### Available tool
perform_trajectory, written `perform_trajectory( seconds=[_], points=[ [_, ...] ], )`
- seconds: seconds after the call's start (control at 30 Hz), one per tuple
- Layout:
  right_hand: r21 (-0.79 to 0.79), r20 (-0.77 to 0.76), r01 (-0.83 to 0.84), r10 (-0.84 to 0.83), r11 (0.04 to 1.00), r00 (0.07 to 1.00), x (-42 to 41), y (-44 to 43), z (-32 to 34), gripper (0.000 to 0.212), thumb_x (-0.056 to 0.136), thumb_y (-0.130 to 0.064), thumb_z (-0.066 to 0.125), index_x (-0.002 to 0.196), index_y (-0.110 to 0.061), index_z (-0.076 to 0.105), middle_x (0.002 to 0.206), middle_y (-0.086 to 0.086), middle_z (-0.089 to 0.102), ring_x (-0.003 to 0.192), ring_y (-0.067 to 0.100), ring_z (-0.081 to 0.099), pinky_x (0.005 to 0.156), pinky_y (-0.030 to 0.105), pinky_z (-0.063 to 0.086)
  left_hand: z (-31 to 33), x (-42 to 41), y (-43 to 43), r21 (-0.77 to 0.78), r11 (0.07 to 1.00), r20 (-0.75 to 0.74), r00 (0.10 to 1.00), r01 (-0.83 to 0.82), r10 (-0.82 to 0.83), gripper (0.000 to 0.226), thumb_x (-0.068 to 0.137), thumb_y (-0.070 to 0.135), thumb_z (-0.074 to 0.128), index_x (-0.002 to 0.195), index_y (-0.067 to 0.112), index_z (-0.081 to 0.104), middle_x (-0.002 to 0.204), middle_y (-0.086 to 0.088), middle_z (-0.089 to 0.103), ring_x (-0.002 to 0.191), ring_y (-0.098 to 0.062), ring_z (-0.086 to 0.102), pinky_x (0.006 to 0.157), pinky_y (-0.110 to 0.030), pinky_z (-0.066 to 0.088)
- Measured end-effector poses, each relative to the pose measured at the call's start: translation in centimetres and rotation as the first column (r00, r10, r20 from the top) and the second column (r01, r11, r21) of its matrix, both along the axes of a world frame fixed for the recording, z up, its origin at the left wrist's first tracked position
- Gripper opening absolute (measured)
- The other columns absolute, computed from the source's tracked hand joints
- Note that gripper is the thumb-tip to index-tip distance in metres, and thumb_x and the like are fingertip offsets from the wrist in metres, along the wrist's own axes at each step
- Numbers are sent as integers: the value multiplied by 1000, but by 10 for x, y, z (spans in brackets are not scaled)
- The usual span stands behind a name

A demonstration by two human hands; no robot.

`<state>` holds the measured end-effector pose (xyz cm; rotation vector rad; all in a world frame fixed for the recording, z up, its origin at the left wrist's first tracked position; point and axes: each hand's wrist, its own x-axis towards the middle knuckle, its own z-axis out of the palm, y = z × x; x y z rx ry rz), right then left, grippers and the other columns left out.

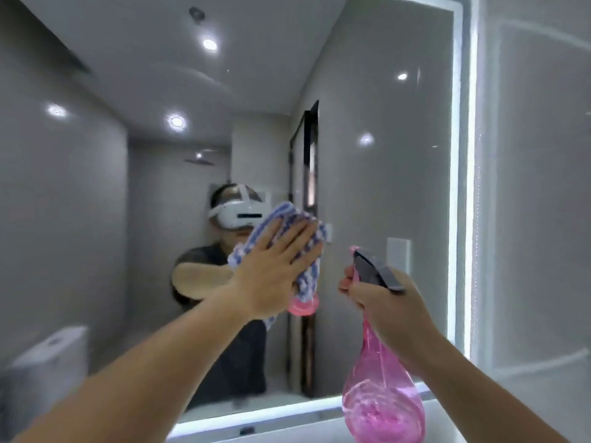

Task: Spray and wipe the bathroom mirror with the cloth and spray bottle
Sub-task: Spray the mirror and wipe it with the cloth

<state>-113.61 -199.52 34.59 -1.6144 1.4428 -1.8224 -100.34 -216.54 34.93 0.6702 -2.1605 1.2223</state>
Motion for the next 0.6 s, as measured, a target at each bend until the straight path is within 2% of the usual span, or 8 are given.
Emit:
perform_trajectory(
  seconds=[0.03,0.1,0.17,0.3,0.37,0.47,0.53,0.6],
  points=[
    [5,34,26,-26,1000,999,-6,0,-4,14,76,-3,58,70,7,51,58,10,44,54,16,38,47,20,33,-31,6,2,37,999,97,995,25,-28,63,87,31,21,148,20,7,155,-3,-5,139,-24,-20,113,-42,-18],
    [30,80,61,-63,998,995,-19,1,-9,11,73,0,55,76,9,52,65,11,47,62,20,43,55,30,36,-67,32,-3,36,997,245,967,63,-70,59,89,30,9,145,20,-7,153,0,-22,138,-18,-25,113,-38,-20],
    [60,119,68,-75,996,990,-32,3,-10,19,71,2,52,85,14,51,72,13,50,68,25,46,60,37,36,-59,58,-11,-43,993,271,958,107,-92,56,93,33,2,144,21,-18,151,2,-32,141,-17,-23,115,-37,-15],
    [74,114,67,-75,995,991,-49,6,-8,14,73,3,52,87,8,53,76,22,53,72,26,48,59,37,39,25,72,-7,-87,996,-244,970,-19,-3,67,84,32,28,147,11,17,156,-17,13,143,-30,11,115,-43,-5],
    [76,78,61,-67,995,995,-54,8,-8,11,75,3,53,86,4,54,86,38,56,73,26,50,53,28,40,66,51,-1,12,997,-472,879,-74,71,71,82,37,24,147,8,19,155,-22,11,144,-34,4,114,-46,-9],
    [73,64,42,-47,996,997,-63,8,-17,14,76,4,53,89,9,54,96,40,57,74,27,51,54,28,42,92,1,3,101,992,-676,727,-69,120,71,85,38,22,149,12,6,157,-20,-1,144,-34,-7,112,-52,-10],
    [74,70,45,-51,996,996,-68,8,-24,12,76,5,52,86,11,54,89,39,57,74,27,50,58,32,41,76,-35,4,70,996,-587,804,-63,92,68,88,36,25,149,16,1,158,-16,-3,144,-31,-10,115,-52,-8],
    [73,82,52,-58,996,995,-71,8,-30,13,75,3,52,84,13,53,88,40,55,71,25,48,59,33,38,32,-69,7,20,1000,-339,941,16,-9,68,88,30,37,149,17,11,158,-14,9,145,-31,0,116,-52,-2]
  ],
)
